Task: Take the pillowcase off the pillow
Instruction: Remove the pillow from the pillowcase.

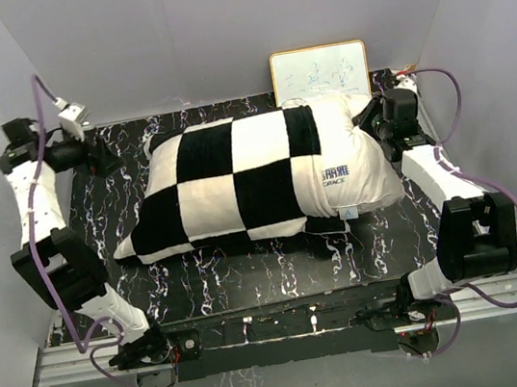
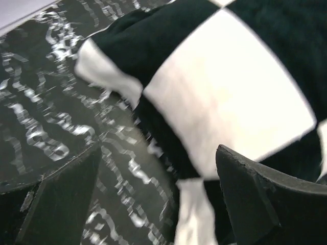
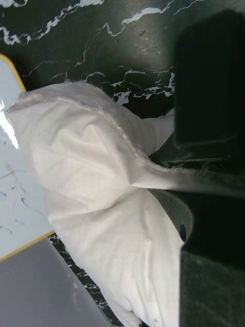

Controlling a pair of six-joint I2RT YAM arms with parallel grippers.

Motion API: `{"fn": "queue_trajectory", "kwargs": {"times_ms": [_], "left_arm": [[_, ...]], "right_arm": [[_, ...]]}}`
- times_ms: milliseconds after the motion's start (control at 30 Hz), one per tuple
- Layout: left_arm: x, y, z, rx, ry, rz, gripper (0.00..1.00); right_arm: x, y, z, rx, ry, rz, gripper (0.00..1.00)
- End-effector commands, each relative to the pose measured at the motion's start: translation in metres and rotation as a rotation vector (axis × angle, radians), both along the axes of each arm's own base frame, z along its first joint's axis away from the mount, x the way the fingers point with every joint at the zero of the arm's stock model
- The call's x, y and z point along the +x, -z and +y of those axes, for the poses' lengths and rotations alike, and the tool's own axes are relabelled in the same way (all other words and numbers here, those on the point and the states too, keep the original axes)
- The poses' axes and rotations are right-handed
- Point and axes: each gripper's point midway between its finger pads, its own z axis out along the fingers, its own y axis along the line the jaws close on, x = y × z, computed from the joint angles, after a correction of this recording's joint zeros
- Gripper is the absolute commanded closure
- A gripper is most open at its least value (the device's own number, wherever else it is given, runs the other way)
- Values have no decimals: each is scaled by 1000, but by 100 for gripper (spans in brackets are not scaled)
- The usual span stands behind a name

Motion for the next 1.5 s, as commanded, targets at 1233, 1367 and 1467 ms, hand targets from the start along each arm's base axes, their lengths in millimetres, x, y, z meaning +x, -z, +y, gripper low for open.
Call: {"fn": "queue_trajectory", "kwargs": {"times_ms": [1233, 1367, 1467], "left_arm": [[-112, 126, -165, 416, 589, 151, 70], [-111, 122, -166, 410, 581, 140, 63], [-108, 116, -167, 406, 556, 117, 41]], "right_arm": [[22, -55, 77, -263, -292, -84, 2], [9, -31, 126, -175, -441, -76, 2], [3, -29, 152, -30, -499, -106, 6]]}}
